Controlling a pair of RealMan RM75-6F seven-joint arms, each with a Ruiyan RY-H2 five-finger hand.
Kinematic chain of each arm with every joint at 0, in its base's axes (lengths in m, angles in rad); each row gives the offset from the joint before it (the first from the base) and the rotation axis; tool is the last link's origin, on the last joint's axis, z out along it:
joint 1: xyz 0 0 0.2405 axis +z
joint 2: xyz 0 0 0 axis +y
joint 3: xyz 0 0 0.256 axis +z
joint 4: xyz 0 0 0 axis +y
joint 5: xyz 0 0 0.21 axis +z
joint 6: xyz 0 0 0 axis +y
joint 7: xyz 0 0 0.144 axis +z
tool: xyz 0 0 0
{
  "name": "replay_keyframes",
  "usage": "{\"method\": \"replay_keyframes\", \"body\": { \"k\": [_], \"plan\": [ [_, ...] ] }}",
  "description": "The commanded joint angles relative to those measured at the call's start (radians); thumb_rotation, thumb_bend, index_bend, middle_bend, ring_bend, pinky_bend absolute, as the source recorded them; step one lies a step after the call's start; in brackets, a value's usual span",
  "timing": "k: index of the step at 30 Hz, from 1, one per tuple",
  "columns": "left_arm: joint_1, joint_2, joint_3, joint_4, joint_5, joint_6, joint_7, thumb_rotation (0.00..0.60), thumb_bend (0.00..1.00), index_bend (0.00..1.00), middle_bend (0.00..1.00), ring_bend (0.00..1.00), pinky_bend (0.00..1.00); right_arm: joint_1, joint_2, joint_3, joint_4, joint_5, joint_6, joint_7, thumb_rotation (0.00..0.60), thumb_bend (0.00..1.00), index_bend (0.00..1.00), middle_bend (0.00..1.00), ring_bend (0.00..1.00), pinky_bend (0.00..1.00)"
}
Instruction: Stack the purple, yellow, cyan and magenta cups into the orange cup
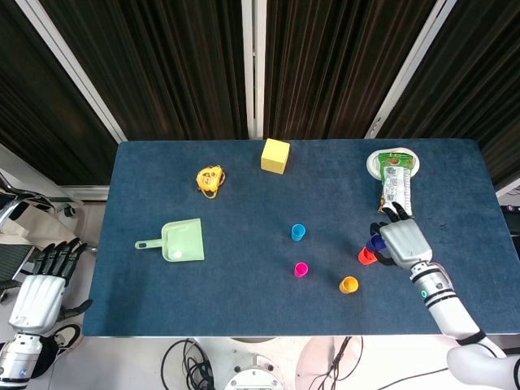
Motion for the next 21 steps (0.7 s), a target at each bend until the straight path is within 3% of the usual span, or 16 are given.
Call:
{"method": "replay_keyframes", "body": {
  "k": [1,13,21],
  "plan": [
    [0.000,-0.001,0.001,0.001,0.000,0.000,-0.001,0.600,0.01,0.00,0.00,0.00,0.00,-0.003,-0.004,-0.007,0.007,-0.002,-0.004,-0.009,0.600,0.24,0.56,0.52,0.12,0.00],
    [-0.001,-0.003,0.001,0.009,-0.007,-0.009,-0.012,0.600,0.01,0.00,0.00,0.00,0.00,-0.008,-0.017,-0.014,0.017,0.020,-0.024,-0.033,0.600,0.24,0.56,0.52,0.12,0.00],
    [0.000,-0.003,0.001,0.014,-0.009,-0.008,-0.019,0.600,0.01,0.00,0.00,0.00,0.00,-0.007,-0.025,-0.009,0.025,0.015,-0.036,-0.015,0.600,0.22,0.39,0.40,0.09,0.00]
  ]
}}
